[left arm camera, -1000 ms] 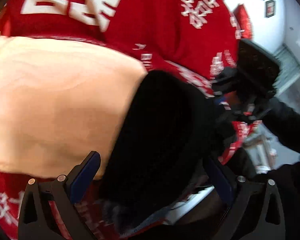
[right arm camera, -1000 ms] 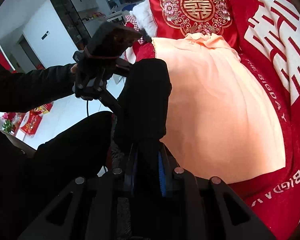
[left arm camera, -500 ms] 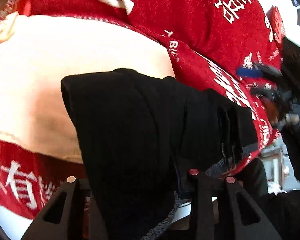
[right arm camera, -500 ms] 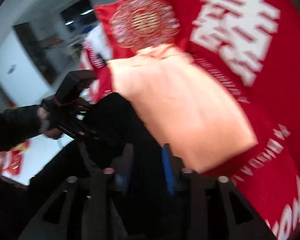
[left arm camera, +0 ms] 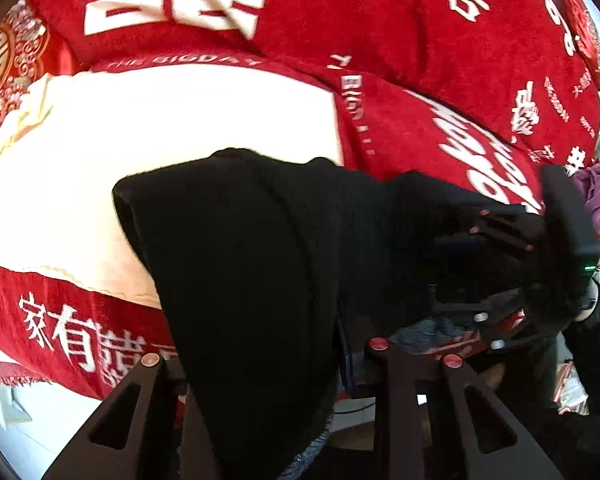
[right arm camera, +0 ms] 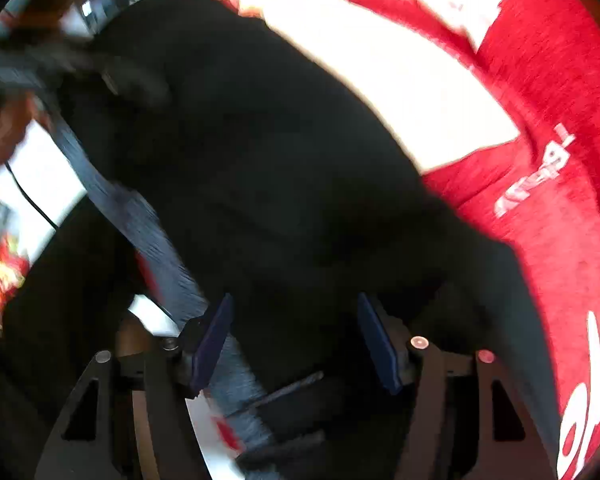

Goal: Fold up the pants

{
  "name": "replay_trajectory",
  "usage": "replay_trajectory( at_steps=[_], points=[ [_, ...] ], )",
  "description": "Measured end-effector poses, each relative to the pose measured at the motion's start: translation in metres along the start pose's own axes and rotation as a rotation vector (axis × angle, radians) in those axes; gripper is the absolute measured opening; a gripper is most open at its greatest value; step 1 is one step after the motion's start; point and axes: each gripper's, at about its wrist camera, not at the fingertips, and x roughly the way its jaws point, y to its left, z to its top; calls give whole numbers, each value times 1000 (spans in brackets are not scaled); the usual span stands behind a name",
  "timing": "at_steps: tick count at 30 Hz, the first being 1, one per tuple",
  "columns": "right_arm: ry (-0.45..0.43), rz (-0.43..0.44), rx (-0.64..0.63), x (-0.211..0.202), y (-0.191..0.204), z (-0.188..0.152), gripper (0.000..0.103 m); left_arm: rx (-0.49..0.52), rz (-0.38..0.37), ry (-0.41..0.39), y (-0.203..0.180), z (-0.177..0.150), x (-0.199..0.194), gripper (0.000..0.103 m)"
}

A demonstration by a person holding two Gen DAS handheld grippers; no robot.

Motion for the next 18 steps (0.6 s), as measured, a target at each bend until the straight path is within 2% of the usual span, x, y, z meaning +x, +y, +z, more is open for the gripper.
replay_trajectory(
  at_steps=[4, 9, 13, 15, 18],
  points=[
    [-122, -127, 113, -70, -15, -46, 76, 11, -44, -10, -40, 8, -17, 29],
    [-167, -290, 323, -129, -52, -119, 76, 66, -103, -6, -108, 18, -30, 29],
    [-193, -317, 437, -149, -63, -174, 76, 107, -131, 15, -178, 31, -17, 29],
    [-211, -315, 475, -154, -63, -186, 76, 98, -145, 31, -205, 38, -3, 29],
    [-237, -323, 525, -166, -71, -208, 76, 71, -112, 79, -253, 52, 45, 29]
  ],
)
